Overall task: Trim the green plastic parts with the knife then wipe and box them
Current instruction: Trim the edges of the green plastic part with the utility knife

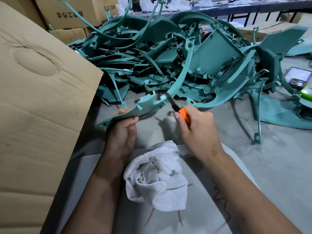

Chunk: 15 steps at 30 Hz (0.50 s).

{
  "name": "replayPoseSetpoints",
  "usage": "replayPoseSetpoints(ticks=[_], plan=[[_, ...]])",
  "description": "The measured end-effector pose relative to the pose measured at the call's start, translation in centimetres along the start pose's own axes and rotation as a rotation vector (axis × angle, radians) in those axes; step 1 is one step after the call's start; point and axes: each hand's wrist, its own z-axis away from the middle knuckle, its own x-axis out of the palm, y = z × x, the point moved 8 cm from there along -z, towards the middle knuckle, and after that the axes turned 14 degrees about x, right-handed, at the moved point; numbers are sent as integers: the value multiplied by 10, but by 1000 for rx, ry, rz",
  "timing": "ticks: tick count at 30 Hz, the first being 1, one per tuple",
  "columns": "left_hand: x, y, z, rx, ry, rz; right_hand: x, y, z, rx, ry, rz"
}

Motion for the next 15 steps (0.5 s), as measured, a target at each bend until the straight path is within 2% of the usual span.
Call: replayPoseSetpoints(ticks=[6,12,15], plan=[[-5,-2,-2,-57,55,76,8,-3,0,-6,-124,-29],[-3,1,2,-107,36,94,7,-4,2,-38,-119,-38],[-13,-3,2,-163,116,37,5,-3,0,-47,-81,21]])
